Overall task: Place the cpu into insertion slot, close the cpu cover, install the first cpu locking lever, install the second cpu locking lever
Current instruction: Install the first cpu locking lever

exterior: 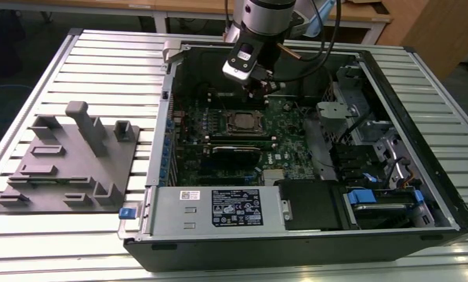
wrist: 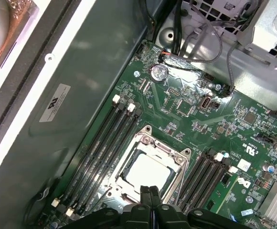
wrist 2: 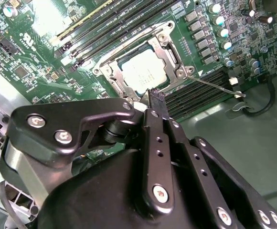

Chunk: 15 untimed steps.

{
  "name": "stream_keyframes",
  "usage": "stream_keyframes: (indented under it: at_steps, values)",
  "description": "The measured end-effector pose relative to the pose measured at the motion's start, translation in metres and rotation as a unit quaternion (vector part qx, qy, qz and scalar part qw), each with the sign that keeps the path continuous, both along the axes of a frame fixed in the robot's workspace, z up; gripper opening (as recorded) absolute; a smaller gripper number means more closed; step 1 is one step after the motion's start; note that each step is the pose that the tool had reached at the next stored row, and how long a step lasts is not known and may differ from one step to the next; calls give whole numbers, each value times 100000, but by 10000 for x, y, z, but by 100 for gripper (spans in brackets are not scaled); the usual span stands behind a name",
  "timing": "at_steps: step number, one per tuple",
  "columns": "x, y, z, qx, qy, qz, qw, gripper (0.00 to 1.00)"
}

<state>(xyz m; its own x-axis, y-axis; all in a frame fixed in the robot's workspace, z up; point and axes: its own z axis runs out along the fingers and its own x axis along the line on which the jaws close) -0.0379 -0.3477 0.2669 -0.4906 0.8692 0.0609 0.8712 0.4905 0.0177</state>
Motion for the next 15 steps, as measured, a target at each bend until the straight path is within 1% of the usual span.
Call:
stream_keyframes:
  at_steps: [15]
  values:
    - [0,0,0,-1,-2,2230,99975,11]
